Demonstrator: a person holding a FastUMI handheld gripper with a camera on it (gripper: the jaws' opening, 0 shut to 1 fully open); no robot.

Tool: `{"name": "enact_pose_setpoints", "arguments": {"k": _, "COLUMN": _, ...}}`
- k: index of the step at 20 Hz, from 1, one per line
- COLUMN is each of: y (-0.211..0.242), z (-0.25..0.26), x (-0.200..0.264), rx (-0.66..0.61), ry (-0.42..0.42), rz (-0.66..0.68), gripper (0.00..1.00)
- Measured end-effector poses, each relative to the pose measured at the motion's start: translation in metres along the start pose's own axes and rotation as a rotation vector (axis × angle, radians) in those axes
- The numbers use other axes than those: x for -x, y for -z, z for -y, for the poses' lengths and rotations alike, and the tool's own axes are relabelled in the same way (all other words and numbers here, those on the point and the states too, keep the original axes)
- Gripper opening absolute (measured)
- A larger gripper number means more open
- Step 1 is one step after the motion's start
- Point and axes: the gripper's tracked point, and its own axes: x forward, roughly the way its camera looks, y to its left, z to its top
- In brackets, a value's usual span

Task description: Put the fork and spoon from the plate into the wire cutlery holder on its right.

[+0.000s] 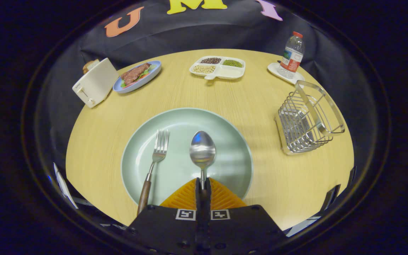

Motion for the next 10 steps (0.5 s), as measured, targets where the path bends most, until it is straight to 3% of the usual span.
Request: {"name": "enact_pose_setpoints", "arguments": {"k": 10, "y": -0.046, "z": 0.030, "x": 0.075, "rx": -0.018, "ry": -0.002, "rz": 0.161, "gripper": 0.01}}
